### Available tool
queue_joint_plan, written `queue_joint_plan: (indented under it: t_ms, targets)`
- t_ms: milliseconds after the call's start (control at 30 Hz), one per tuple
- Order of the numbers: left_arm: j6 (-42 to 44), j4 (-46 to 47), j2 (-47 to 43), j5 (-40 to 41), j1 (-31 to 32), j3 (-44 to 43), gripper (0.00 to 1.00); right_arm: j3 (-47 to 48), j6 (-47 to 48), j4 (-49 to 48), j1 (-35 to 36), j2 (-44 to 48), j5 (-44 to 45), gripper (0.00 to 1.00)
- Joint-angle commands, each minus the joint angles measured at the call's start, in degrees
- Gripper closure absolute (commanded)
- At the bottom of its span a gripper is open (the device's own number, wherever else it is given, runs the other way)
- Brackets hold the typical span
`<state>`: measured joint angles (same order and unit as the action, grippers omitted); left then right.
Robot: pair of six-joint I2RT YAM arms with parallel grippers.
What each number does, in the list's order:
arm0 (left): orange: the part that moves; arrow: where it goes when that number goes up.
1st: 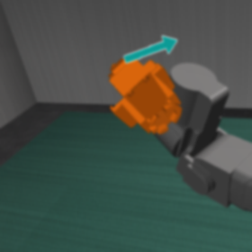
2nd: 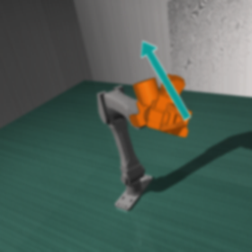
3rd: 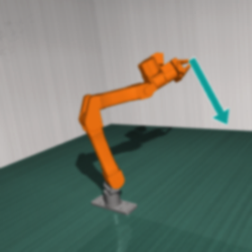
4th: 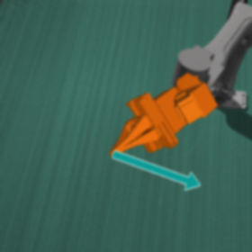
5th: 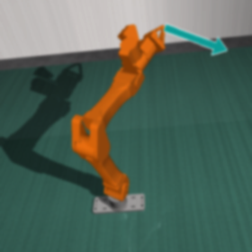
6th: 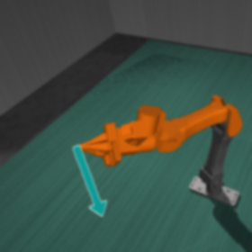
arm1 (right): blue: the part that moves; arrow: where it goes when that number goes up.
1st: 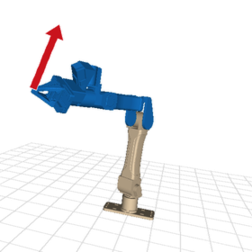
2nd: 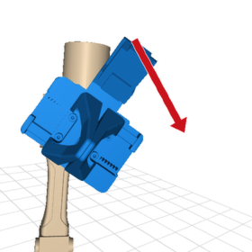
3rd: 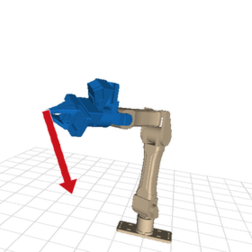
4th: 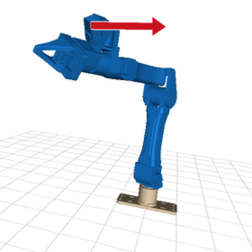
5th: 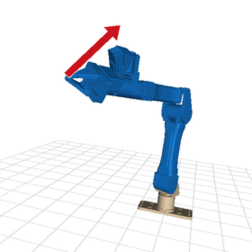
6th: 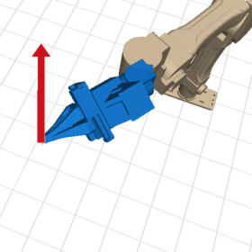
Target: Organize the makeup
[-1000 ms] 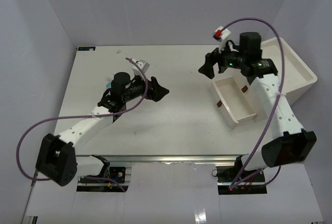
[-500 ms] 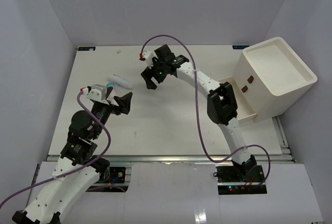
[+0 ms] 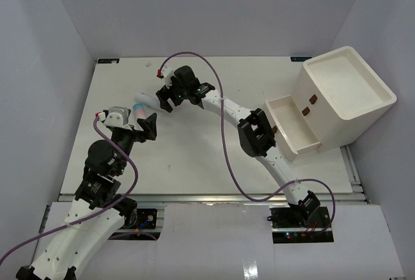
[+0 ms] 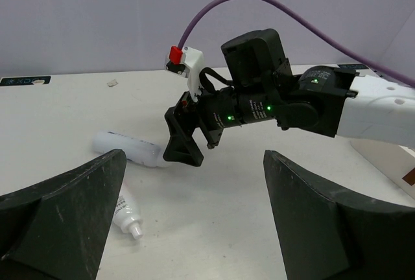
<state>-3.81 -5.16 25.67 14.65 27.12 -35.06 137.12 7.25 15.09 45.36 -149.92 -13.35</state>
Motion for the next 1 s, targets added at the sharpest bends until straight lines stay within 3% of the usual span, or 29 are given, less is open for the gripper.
queue_joint_plan:
  t_ms: [0,333,600,767,867,967]
  targets:
    - [0.54,0.06,-0.1,0.84,-0.43,0.6,0.02,3.21,-0.52,-6.43,0.51,-1.77,0.93,0.09]
    - [0.3,0.15,-0.27,0.56,-0.49,0.78,0.02,4.83,-1.89,-10.35,2.63,-5.82,1.32,0.07]
    - [0.3,0.22,-0.14,0.49,-0.58,0.85,0.02,6.6,-4.2,-13.89,3.43,-8.79,5.42,0.0]
    - [0.3,0.09,0.32,0.56,-0.73,0.87,0.02,8.58,-4.48,-14.39,3.9,-10.17,7.59,0.11]
    - [0.3,0.15,0.52,0.56,-0.86,0.95,0.02,8.97,-4.88,-14.39,3.86,-10.31,8.17,0.35]
    - [0.21,0.15,0.52,0.61,-1.07,1.01,0.02,9.05,-4.67,-14.39,3.86,-10.31,7.95,0.5]
